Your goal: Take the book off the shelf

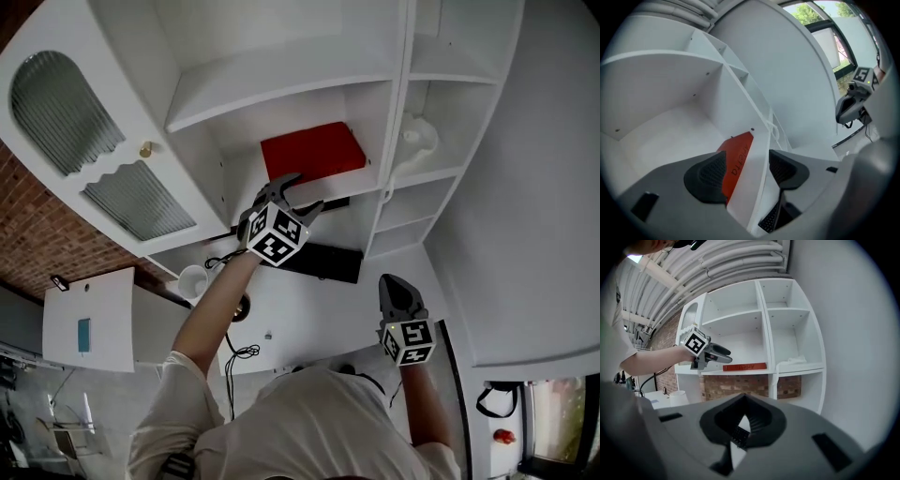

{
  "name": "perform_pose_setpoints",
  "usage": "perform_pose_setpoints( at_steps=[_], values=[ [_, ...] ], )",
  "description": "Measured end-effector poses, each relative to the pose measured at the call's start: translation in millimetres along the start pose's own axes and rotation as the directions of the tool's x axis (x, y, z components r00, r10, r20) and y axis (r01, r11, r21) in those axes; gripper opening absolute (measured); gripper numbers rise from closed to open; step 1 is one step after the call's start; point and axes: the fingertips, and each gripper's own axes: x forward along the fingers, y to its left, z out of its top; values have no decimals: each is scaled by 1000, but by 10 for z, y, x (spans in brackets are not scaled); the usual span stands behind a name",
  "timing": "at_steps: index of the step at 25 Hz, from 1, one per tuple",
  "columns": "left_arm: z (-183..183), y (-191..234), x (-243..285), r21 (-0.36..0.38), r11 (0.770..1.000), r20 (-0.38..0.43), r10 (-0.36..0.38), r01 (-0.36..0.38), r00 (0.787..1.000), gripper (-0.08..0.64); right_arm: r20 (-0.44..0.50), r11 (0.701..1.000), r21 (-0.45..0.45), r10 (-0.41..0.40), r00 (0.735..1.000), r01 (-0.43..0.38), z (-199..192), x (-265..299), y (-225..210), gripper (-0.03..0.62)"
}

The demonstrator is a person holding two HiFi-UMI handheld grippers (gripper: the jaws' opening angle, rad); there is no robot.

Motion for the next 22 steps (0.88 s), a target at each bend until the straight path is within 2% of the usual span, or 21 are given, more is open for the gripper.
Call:
perform_pose_setpoints(
  at_steps=[5, 9, 11, 16, 19, 22],
  values=[
    [-35, 207, 388, 24, 999, -69, -25, 27, 997, 264, -3, 999, 37, -6, 1000, 6, -84, 2, -131, 3],
    [-192, 427, 653, -85, 994, -116, -76, 66, 990, 264, -11, 997, 71, -18, 1000, 19, -160, 0, -213, 3],
    [-232, 517, 718, -106, 992, -125, -89, 76, 988, 264, -14, 997, 79, -19, 1000, 20, -185, 8, -238, 3],
    [-301, 588, 892, -38, 994, -143, -107, 102, 984, 265, -22, 995, 95, -32, 999, 34, -226, -8, -326, 3],
    [-303, 499, 958, -43, 987, -151, -157, 152, 976, 268, -22, 993, 108, -39, 999, 41, -242, -20, -357, 3],
    [-363, 482, 1028, -31, 988, -170, -157, 154, 973, 264, -25, 992, 116, -42, 999, 44, -259, -28, -371, 3]
  ],
)
